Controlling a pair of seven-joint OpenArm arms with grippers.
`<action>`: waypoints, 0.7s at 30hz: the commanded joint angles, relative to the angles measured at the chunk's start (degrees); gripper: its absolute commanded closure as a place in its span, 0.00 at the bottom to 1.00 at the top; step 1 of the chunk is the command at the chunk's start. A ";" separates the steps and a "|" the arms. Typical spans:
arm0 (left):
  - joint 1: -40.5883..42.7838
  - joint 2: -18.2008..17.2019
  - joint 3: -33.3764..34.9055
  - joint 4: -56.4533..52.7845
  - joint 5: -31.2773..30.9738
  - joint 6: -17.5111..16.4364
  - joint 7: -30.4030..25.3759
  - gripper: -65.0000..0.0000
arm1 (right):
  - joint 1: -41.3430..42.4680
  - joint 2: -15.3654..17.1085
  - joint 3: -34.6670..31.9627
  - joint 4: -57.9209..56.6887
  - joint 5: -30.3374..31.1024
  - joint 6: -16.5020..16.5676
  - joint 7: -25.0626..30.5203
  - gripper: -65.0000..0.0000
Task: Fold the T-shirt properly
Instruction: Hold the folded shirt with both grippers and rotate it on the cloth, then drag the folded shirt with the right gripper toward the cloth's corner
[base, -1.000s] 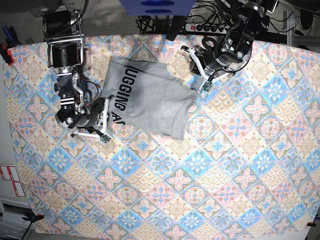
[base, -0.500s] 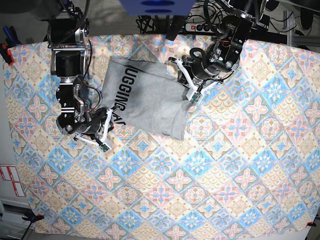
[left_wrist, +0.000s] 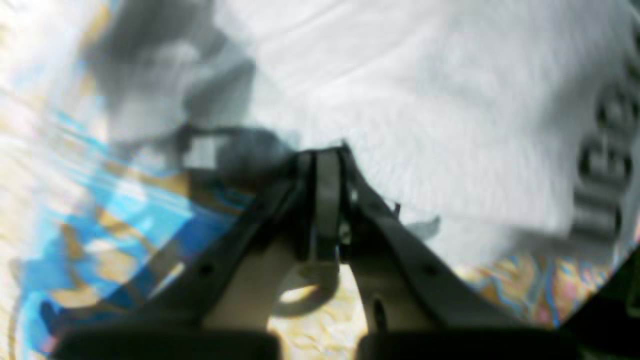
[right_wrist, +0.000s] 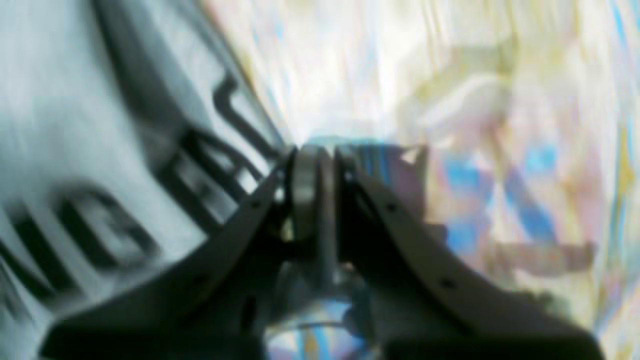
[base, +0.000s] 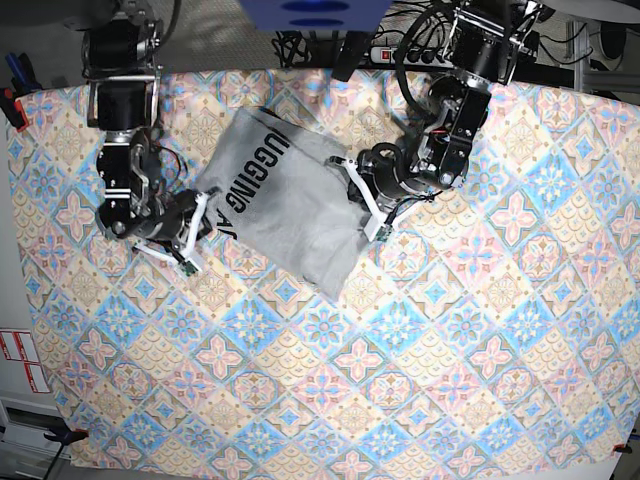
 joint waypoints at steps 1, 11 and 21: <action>-1.28 -0.24 -0.21 -0.81 2.00 1.32 -1.15 1.00 | -1.55 0.25 0.13 1.98 -1.95 -0.23 -3.93 0.92; -11.66 1.34 3.83 -15.05 2.00 1.32 -12.84 1.00 | -14.64 1.66 0.31 20.88 -1.95 -0.23 -7.01 0.92; -21.24 8.11 5.50 -27.53 2.00 1.32 -22.34 1.00 | -22.20 1.66 0.31 37.67 -1.95 -0.23 -6.92 0.92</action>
